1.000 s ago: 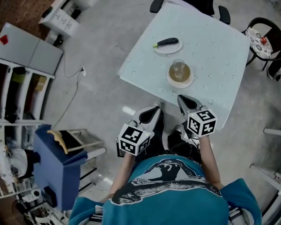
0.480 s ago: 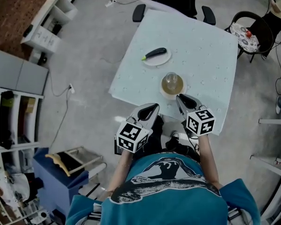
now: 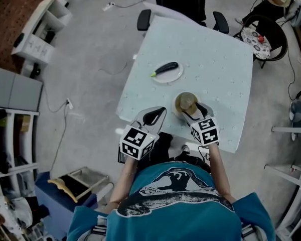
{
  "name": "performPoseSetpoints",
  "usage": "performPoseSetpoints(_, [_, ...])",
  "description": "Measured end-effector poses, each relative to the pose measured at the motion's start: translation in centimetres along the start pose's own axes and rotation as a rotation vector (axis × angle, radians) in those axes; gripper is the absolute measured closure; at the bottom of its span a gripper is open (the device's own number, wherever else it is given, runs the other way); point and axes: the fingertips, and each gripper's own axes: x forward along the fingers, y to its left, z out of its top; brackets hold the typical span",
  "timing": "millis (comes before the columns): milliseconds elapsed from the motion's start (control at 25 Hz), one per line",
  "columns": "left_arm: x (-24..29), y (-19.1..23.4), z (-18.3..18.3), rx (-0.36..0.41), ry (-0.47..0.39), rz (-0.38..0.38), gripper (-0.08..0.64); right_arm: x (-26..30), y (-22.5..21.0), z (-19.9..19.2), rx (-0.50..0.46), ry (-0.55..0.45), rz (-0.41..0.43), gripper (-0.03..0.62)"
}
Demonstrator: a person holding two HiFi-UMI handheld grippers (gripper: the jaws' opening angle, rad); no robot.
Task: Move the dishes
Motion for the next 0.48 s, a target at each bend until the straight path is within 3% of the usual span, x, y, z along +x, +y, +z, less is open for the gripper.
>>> performPoseSetpoints(120, [0.4,1.0,0.5,0.009,-0.001,-0.021,0.546,1.1,-0.5,-0.2,0.003,0.026,-0.035,0.28])
performPoseSetpoints(480, [0.1,4.2,1.2,0.004,-0.01,-0.046,0.546,4.0,-1.7,-0.2,0.14,0.041,-0.093,0.272])
